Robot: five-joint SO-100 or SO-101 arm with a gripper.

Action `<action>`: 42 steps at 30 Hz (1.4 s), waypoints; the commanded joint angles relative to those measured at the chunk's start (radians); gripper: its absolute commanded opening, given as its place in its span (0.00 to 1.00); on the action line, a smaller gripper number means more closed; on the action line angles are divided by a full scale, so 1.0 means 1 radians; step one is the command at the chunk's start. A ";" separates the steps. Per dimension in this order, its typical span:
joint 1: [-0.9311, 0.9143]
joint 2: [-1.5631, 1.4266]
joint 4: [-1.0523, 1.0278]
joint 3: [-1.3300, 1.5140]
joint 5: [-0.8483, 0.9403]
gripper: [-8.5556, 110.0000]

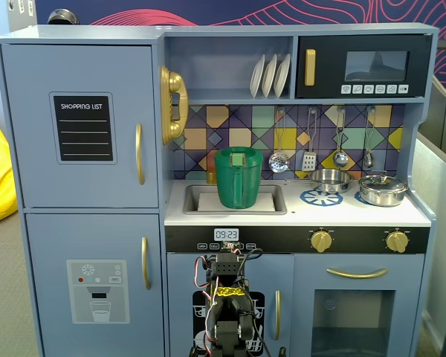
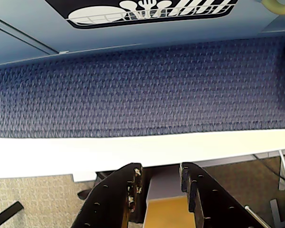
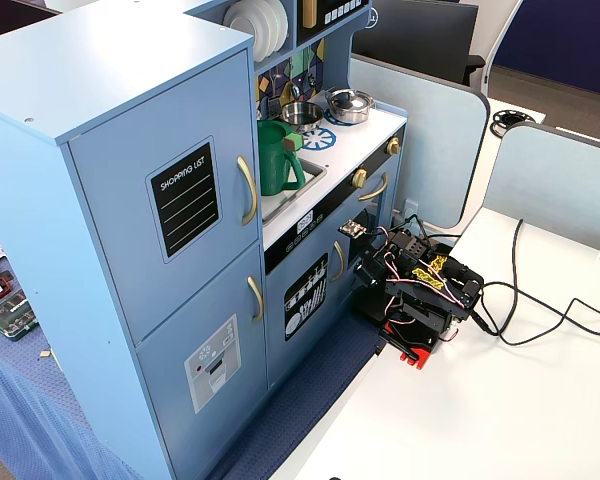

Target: Open the left cabinet door

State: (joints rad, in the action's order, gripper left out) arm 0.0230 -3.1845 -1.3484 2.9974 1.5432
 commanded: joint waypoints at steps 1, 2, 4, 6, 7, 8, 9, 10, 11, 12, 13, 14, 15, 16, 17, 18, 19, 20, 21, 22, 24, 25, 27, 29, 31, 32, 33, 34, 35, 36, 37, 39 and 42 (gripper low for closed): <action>-0.029 0.006 -0.184 0.000 -0.003 0.07; -0.029 0.006 -0.184 0.000 -0.006 0.07; -0.029 0.006 -0.184 0.000 -0.008 0.07; -0.026 0.006 -0.184 0.000 -0.008 0.07; -0.025 0.006 -0.184 0.000 -0.011 0.07; -0.021 0.006 -0.184 0.000 -0.018 0.07; -0.018 0.006 -0.184 0.000 -0.021 0.07; -0.014 0.006 -0.184 0.000 -0.021 0.07; -0.005 0.006 -0.184 0.000 -0.026 0.07; 0.006 0.006 -0.184 0.000 -0.037 0.07; 0.015 0.006 -0.183 0.000 -0.044 0.07; 0.026 0.006 -0.178 0.000 -0.058 0.07; 0.035 0.006 -0.158 0.000 -0.074 0.07; 0.048 0.006 -0.121 -0.002 -0.087 0.07; 0.064 0.008 -0.080 -0.002 -0.100 0.07; 0.084 0.009 -0.048 -0.012 -0.120 0.09; 0.115 0.025 -0.011 -0.032 -0.137 0.09; 0.155 0.052 0.044 -0.060 -0.156 0.10; 0.196 0.086 0.095 -0.097 -0.179 0.10; 0.236 0.127 0.150 -0.140 -0.189 0.10; 0.305 0.199 0.265 -0.235 -0.170 0.09; 0.339 0.225 0.322 -0.284 -0.149 0.09; 0.400 0.265 0.454 -0.373 -0.087 0.10; 0.457 0.299 0.595 -0.442 -0.008 0.11; 0.515 0.330 0.735 -0.495 0.064 0.12; 0.546 0.350 0.801 -0.525 0.089 0.12; 0.577 0.376 0.850 -0.560 0.094 0.13; 0.600 0.405 0.894 -0.600 0.097 0.14; 0.623 0.431 0.925 -0.640 0.103 0.14; 0.637 0.462 0.943 -0.681 0.098 0.15; 0.646 0.491 0.962 -0.716 0.086 0.16; 0.655 0.537 0.973 -0.775 0.078 0.16; 0.661 0.592 0.991 -0.847 0.089 0.17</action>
State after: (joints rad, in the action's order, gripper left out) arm 0.6611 -2.6538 -0.4096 2.2948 1.6153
